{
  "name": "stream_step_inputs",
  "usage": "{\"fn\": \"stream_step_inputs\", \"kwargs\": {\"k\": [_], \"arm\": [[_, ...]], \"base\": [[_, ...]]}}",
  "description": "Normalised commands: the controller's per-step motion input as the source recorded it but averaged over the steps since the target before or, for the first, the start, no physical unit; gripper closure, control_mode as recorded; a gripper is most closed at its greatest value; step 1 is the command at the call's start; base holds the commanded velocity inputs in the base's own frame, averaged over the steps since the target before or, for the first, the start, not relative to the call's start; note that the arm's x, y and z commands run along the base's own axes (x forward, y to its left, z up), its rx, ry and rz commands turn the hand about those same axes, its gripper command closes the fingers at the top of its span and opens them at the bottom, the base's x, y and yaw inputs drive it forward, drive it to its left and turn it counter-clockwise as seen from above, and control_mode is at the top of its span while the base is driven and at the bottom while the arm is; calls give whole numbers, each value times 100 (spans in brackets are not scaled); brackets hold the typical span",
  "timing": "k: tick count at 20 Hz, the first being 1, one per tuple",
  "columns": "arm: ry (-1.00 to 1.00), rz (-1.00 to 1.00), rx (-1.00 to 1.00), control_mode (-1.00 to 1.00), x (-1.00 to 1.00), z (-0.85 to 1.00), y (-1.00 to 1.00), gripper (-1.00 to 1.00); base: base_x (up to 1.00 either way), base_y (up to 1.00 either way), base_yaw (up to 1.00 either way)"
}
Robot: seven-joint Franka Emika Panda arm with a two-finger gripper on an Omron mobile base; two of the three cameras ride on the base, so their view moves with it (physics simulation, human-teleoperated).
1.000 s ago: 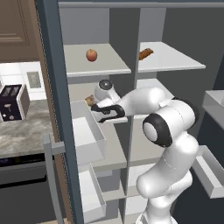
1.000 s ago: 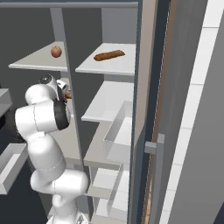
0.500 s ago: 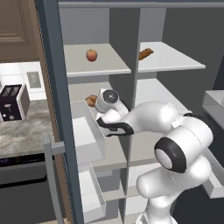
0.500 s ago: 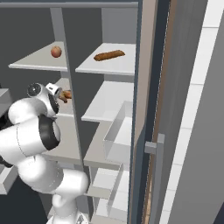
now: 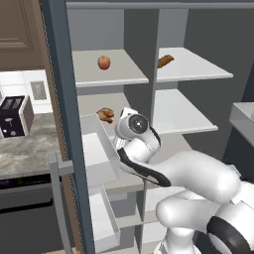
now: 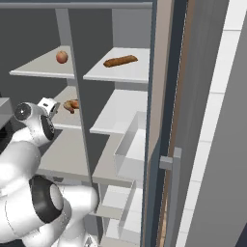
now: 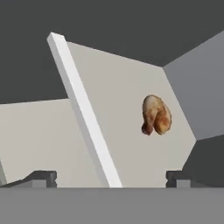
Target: There's a chicken drumstick in the fridge that needs to be moved to the freezer for freezing. Pick up the chicken drumstick from the fridge, place it on any shelf in the freezer, and close the fridge and freezer doors when done.
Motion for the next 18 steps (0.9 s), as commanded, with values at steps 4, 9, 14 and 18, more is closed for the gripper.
{"fn": "stream_step_inputs", "kwargs": {"k": [4,9,14,18], "arm": [[0,-2,9,-100,-91,57,-29,-100],[0,-3,12,-100,-89,63,-33,-100],[8,-13,4,-100,-81,52,-11,-100],[23,-33,8,-100,-46,39,-35,-100]], "base": [[0,0,0],[0,0,0],[0,0,0],[0,0,0]]}}
